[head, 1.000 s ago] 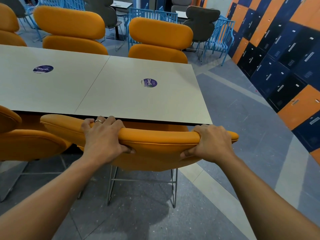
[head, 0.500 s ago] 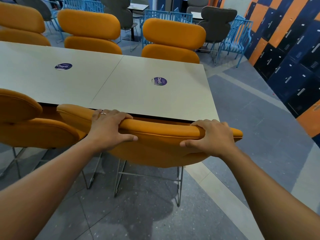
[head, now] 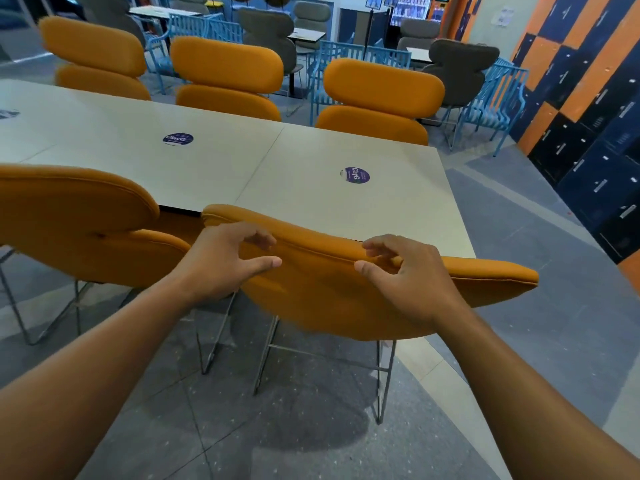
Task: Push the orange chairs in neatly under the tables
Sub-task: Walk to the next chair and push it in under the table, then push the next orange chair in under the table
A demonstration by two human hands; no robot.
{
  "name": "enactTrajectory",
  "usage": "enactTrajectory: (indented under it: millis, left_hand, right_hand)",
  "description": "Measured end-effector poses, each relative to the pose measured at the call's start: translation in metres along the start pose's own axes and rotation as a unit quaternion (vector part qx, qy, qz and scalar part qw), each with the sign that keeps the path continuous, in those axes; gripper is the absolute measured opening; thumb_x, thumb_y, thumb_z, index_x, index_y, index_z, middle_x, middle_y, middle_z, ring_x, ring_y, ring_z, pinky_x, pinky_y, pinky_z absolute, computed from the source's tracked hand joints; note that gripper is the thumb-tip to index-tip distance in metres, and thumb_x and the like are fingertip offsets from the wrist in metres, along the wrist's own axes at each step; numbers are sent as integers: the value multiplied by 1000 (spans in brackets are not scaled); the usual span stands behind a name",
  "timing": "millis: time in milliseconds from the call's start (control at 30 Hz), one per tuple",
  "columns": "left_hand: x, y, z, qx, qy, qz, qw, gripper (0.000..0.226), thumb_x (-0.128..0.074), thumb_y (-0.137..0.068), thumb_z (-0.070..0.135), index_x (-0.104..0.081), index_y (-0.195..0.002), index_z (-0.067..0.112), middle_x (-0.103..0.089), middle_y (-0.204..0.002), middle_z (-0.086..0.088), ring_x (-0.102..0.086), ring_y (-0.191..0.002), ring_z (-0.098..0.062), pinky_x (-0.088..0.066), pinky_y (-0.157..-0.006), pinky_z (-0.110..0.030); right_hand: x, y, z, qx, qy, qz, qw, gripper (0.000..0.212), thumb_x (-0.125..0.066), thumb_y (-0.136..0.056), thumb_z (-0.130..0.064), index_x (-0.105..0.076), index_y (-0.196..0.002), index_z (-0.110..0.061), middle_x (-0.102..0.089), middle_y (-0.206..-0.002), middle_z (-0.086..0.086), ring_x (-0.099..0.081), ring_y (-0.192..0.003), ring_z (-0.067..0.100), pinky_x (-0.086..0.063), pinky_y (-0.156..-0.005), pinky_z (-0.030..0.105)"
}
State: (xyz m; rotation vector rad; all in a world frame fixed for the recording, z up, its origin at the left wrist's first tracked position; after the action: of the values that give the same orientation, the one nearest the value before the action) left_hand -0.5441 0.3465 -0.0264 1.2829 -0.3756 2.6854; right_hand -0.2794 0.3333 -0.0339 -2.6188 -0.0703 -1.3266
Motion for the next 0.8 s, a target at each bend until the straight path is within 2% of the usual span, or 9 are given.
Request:
enactTrajectory:
  millis: [167, 267, 433, 633, 800]
  left_hand:
    - [47, 44, -59, 28, 6, 0, 1000, 28, -70, -79, 45, -65, -104, 34, -64, -98, 22, -59, -93, 3, -48, -79, -19]
    - [80, 71, -98, 41, 3, 9, 999, 31, -71, -79, 43, -67, -107, 29, -65, -103, 18, -59, -99, 0, -47, -82, -21]
    - [126, 106, -152, 52, -9, 15, 999, 32, -70, -79, 42, -67, -107, 26, -65, -105, 15, -57, -98, 0, -38, -73, -11]
    - [174, 130, -208, 75, -4, 33, 997, 32, -68, -77, 45, -66, -105, 29, -65, -104, 15, -58, -100, -3, -42, -79, -21]
    - [202, 127, -248, 86, -11, 54, 995, 32, -69, -79, 43, -66, -107, 29, -66, -107, 13, -59, -103, -5, -43, -81, -23]
  right_hand:
    - [-55, 0, -70, 23, -14, -59, 998, 34, -65, -93, -50, -63, -124, -36, -64, -110, -19, -61, -99, 6, -48, -77, 17]
    - [-92, -2, -110, 33, -9, -78, 996, 35, -65, -93, -50, -64, -124, -36, -64, -108, -20, -61, -100, 7, -52, -81, 21]
    - [-142, -7, -169, 42, -27, -89, 995, 32, -68, -92, -48, -66, -121, -36, -67, -106, -18, -62, -96, 7, -57, -85, 31]
    - [-183, -23, -226, 52, -45, -103, 992, 35, -68, -93, -43, -65, -125, -29, -67, -108, -13, -62, -96, 9, -57, -83, 29]
    - [-204, -54, -259, 69, -44, -95, 992, 35, -69, -93, -41, -66, -125, -29, -66, -104, -15, -62, -95, 7, -54, -79, 23]
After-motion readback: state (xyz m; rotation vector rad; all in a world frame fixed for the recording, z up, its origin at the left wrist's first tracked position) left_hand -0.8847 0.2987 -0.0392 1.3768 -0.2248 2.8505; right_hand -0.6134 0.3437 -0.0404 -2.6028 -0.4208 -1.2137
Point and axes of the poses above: each hand's wrist, its own y-axis away from the middle knuckle, its own x-axis out of the back of the hand, z = x × y, the point moved 6 cm from there along -y, towards the middle knuckle
